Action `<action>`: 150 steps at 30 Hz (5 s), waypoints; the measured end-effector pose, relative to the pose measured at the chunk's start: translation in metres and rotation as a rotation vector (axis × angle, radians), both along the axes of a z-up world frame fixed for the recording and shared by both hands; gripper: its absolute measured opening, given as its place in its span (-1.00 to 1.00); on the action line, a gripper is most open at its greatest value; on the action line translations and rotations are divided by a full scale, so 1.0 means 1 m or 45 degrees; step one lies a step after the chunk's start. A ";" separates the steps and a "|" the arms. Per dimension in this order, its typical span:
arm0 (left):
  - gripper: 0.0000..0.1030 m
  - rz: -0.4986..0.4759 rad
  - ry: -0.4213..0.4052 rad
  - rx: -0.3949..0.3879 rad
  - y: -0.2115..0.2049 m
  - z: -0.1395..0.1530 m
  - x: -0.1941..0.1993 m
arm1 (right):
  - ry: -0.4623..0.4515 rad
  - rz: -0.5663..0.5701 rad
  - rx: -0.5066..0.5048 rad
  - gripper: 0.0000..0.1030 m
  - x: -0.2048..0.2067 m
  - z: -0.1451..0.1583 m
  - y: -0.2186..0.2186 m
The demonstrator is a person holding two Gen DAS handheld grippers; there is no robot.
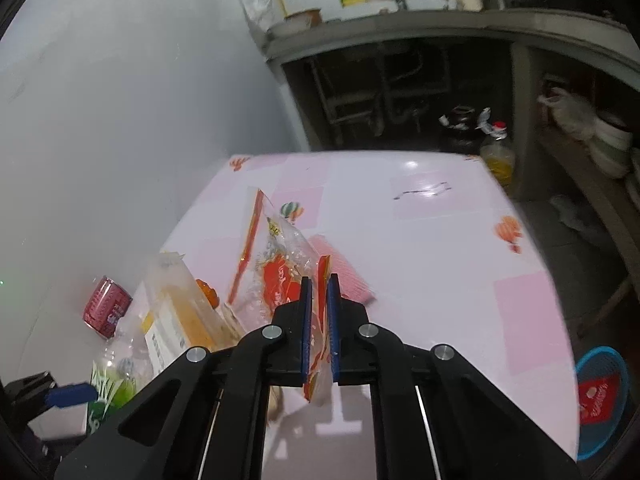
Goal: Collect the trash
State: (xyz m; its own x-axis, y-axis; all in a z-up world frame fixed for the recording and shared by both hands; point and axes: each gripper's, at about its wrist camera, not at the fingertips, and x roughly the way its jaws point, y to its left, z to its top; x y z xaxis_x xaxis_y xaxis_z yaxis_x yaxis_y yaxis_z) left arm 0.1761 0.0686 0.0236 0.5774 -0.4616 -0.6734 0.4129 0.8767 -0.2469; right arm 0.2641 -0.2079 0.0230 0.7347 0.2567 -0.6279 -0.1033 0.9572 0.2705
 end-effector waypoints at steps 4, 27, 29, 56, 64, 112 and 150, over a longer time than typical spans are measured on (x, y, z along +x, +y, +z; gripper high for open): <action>0.01 -0.020 -0.005 -0.013 -0.001 0.001 -0.008 | -0.019 -0.084 0.074 -0.85 -0.043 0.007 -0.031; -0.05 -0.361 0.300 -0.101 -0.110 -0.059 -0.074 | 0.259 -0.483 0.274 -0.09 -0.192 -0.049 -0.127; -0.05 -0.345 0.345 -0.122 -0.111 -0.066 -0.067 | 0.226 -0.451 0.263 -0.09 -0.187 -0.044 -0.130; -0.05 -0.277 0.541 -0.434 -0.127 -0.093 -0.018 | 0.331 -0.201 -0.093 -0.75 -0.154 -0.087 -0.083; -0.60 -0.256 0.483 -0.313 -0.143 -0.094 -0.004 | 0.329 -0.179 -0.092 -0.75 -0.152 -0.087 -0.080; -0.90 -0.241 0.510 -0.356 -0.066 -0.109 -0.020 | 0.429 0.366 -0.489 0.50 0.104 -0.064 0.031; -0.90 -0.225 0.358 -0.120 -0.105 -0.087 -0.036 | 0.377 -0.297 -0.308 0.56 -0.178 -0.081 -0.087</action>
